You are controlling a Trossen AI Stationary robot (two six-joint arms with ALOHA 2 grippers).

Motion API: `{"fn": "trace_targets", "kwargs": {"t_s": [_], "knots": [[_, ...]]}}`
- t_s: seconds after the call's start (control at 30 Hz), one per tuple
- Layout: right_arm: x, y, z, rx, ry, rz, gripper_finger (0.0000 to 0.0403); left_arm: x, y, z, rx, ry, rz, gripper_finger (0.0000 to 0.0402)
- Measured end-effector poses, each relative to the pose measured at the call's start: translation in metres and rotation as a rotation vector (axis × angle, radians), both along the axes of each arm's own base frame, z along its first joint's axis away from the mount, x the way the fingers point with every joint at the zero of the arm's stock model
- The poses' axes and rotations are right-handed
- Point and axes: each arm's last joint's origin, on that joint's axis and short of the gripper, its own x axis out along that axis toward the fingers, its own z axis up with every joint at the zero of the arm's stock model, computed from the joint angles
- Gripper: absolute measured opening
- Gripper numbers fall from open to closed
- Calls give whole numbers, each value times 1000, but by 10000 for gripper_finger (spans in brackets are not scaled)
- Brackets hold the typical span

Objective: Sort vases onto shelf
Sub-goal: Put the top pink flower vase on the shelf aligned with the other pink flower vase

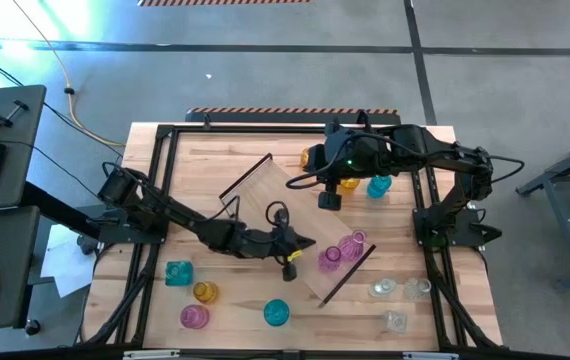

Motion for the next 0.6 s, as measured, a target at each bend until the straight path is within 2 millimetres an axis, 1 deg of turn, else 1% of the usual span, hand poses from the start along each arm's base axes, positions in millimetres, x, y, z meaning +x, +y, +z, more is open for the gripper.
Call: {"fn": "trace_targets", "kwargs": {"t_s": [0.17,0.23,0.33,0.47,0.6], "knots": [[0,0,0,-1,0,1,0,5,2,-6,1,-30,46,0],[0,0,0,-1,1,1,0,10,0,-12,-23,-70,40,0],[0,0,0,-1,0,2,0,15,-1,-25,-14,-74,56,0],[0,0,0,1,3,0,0,17,2,-21,-26,-116,67,0],[-1,0,-1,3,8,-2,0,18,3,-19,-41,-137,41,0]]}}
